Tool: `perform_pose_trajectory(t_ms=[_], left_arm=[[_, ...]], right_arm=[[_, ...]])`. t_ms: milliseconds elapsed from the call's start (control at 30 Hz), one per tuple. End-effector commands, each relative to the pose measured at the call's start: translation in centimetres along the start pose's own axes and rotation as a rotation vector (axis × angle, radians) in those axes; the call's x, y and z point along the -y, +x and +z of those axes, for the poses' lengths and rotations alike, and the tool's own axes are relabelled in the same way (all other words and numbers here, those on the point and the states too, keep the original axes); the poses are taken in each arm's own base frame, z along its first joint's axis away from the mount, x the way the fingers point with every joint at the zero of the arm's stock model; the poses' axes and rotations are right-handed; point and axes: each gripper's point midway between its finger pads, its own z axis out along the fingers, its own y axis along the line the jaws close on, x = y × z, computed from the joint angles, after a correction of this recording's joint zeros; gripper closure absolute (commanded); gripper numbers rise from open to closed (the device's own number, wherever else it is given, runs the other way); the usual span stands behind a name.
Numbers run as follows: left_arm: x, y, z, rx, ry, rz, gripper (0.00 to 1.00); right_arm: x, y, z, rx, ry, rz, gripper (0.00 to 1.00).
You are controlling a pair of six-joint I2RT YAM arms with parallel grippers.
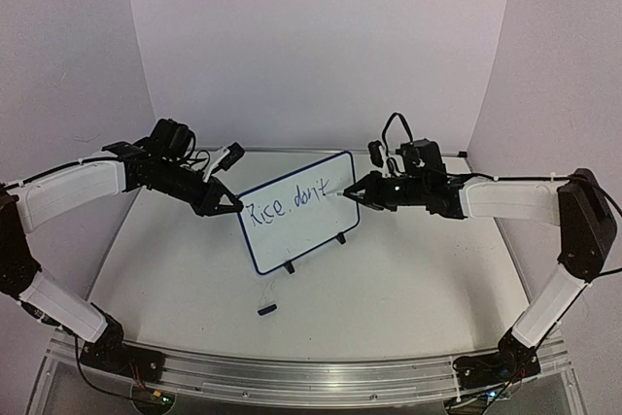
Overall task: Write a sentence on the whiteboard
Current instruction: Write with the whiteboard marker on the whiteboard.
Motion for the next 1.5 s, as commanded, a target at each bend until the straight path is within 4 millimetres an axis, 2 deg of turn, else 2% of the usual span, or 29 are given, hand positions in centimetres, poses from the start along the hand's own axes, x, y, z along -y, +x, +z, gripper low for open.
perform_pose_trajectory(t_ms=[0,433,800,1067,1200,1367,1467], left_arm=[[0.3,0.4,0.3,-0.029,0.013,-0.001,1.00],[0.4,0.3,0.2,-0.024,0.014,0.001,1.00],[0.6,0.1,0.0,-0.017,0.013,0.003,1.00],[0.6,0.2,0.1,-0.020,0.018,0.001,1.00],[0.6,0.2,0.1,-0.020,0.018,-0.001,1.00],[0.5,0.1,0.1,-0.020,0.014,0.000,1.00],[0.4,0.2,0.2,-0.024,0.013,-0.005,1.00]], right_arm=[[0.9,-0.7,0.1,0.031,0.034,0.005,1.00],[0.1,-2.1,-1.4,0.084,0.048,-0.014,1.00],[-2.2,-3.4,-5.6,0.154,-0.001,-0.057,1.00],[-2.5,-3.7,-6.0,0.121,-0.093,-0.077,1.00],[-3.2,-2.9,-5.4,0.075,-0.155,-0.094,1.00],[-3.8,-1.0,-4.6,0.006,-0.222,-0.121,1.00],[-5.4,0.6,-3.8,-0.025,-0.246,-0.173,1.00]])
